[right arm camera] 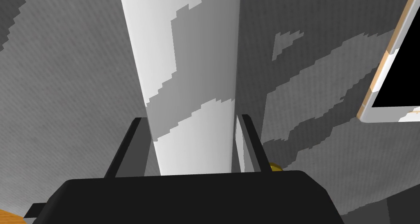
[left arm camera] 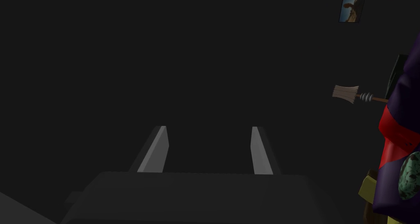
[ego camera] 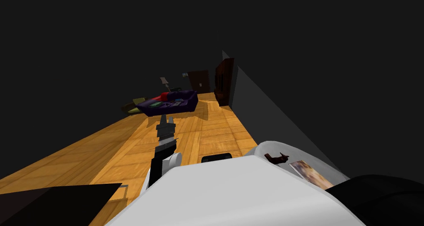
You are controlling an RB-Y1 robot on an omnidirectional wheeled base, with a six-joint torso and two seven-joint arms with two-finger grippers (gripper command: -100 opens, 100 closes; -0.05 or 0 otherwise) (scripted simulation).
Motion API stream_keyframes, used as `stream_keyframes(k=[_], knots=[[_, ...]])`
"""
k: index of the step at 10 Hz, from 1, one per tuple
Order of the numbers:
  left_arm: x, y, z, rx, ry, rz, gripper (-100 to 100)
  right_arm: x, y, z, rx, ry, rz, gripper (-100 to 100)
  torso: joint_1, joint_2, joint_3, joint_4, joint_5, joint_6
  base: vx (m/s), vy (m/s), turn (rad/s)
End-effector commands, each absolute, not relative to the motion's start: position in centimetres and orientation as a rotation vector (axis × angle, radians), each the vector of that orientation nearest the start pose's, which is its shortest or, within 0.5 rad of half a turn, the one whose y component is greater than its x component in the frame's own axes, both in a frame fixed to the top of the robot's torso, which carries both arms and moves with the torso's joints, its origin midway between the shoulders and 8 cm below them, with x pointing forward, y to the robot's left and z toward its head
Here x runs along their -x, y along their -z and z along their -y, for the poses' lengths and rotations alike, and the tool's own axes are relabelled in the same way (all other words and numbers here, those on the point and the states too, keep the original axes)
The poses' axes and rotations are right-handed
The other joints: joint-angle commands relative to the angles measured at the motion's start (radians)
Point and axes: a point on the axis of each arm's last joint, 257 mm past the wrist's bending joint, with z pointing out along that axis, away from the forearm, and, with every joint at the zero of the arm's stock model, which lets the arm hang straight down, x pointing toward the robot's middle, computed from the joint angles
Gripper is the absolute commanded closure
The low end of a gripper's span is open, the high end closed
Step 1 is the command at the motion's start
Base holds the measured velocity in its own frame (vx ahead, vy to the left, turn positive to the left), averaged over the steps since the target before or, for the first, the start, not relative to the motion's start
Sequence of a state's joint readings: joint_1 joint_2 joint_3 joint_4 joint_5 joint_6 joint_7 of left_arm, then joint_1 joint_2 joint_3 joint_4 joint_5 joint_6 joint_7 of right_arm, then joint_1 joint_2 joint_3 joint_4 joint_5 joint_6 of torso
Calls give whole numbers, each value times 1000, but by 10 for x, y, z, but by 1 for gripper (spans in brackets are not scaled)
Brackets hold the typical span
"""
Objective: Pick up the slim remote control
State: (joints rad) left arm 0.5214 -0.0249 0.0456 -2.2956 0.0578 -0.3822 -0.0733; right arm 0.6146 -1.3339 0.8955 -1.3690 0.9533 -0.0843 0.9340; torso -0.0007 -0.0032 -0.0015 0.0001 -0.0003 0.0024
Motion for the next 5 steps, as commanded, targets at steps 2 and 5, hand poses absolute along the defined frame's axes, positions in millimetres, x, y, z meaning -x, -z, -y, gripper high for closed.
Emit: stream_keyframes(k=[2,5], knots=[[-353,-2,-309,774,1191,-657,0,71,499,533,2190,46,-2251,100,0,0,0,0,0,0,0,0,0],[-353,-2,-309,774,1191,-657,0,64,489,537,2204,46,-2237,100,0,0,0,0,0,0,-7,-3,-29]])
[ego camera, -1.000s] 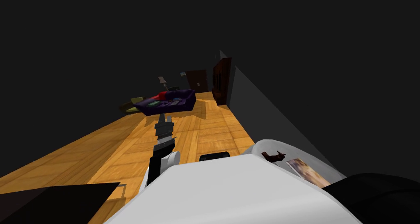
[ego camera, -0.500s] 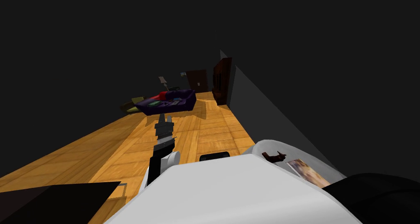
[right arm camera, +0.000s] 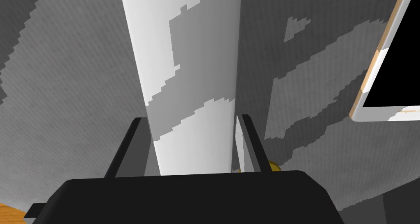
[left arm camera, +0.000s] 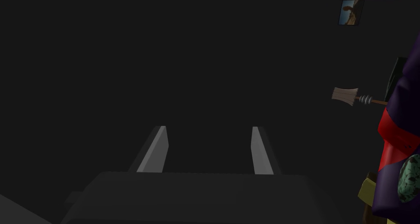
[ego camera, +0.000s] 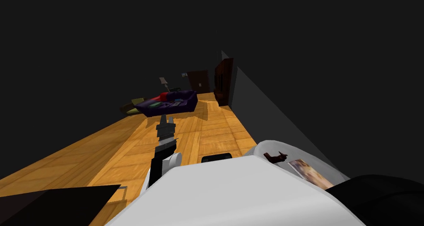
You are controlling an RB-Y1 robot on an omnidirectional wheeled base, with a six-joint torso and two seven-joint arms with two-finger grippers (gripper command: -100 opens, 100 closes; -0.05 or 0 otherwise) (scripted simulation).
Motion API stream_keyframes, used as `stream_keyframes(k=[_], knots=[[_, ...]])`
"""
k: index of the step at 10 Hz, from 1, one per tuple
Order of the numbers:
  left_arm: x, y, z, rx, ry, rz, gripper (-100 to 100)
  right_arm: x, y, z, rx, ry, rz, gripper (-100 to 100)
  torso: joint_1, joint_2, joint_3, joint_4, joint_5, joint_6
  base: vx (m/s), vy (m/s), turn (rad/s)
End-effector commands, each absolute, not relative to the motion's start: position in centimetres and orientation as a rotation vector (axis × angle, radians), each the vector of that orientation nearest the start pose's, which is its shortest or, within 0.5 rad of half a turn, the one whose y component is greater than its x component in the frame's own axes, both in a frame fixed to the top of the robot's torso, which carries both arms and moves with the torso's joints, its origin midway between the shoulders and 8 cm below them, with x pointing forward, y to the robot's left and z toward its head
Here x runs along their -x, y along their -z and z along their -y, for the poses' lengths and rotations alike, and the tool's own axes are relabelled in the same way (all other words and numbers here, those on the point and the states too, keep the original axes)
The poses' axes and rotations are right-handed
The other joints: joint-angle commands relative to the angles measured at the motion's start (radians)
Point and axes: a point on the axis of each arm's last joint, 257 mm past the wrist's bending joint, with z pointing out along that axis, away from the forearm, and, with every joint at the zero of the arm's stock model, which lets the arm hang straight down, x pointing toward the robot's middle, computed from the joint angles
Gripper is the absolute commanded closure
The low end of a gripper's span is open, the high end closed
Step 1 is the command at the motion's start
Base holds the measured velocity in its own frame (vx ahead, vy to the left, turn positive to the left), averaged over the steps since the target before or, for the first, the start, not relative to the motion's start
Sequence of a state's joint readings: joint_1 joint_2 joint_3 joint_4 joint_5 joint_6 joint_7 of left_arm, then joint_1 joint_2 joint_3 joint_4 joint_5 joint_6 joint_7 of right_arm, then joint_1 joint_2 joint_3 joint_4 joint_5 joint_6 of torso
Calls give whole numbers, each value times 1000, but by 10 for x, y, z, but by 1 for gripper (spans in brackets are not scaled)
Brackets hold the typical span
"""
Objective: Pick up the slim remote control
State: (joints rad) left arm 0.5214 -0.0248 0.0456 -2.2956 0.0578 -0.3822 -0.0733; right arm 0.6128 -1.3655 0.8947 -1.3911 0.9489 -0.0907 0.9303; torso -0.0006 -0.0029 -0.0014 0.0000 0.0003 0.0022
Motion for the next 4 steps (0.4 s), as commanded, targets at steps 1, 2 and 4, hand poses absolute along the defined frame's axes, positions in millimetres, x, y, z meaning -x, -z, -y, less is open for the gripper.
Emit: stream_keyframes(k=[1,2,4], knots=[[-353,-2,-309,774,1191,-657,0,62,484,539,2211,45,-2230,100,0,0,0,0,0,0,1,5,-59],[-353,-2,-309,774,1191,-657,0,59,479,541,2219,43,-2222,100,1,0,0,0,0,1,8,14,-86],[-353,-2,-309,774,1191,-657,0,61,481,541,2216,46,-2226,0,1,-1,0,0,0,0,2,3,-10]])
